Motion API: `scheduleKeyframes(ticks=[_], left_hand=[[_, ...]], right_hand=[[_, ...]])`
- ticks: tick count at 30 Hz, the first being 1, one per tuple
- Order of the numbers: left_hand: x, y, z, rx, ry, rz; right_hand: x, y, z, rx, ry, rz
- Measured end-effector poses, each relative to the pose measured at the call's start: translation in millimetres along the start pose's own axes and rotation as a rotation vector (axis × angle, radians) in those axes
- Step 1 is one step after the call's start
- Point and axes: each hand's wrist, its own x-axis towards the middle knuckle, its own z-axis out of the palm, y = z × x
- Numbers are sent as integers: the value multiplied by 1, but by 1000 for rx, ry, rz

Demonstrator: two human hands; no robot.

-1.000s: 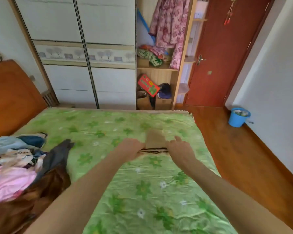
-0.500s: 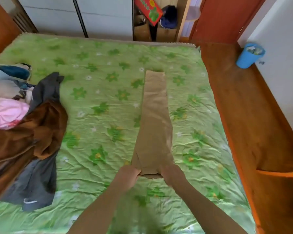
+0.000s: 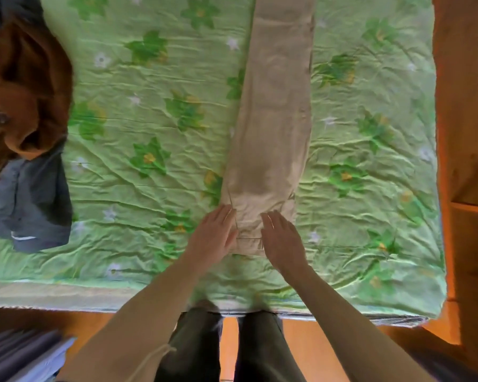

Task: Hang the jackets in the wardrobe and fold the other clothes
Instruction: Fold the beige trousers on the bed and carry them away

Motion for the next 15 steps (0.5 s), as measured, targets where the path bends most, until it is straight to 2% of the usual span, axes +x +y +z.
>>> scheduleKeyframes(ticks=[3, 9, 11, 15], left_hand=[[30, 2, 12, -21, 31, -30], [98, -7, 37, 54, 142, 76], [109, -13, 48, 136, 126, 103], [113, -29, 70, 182, 122, 169]], right_hand=[[29, 13, 17, -15, 184, -42], [85, 47, 40, -24, 302, -43], [88, 57, 55, -32, 324, -61], [95, 67, 79, -54, 233, -88]])
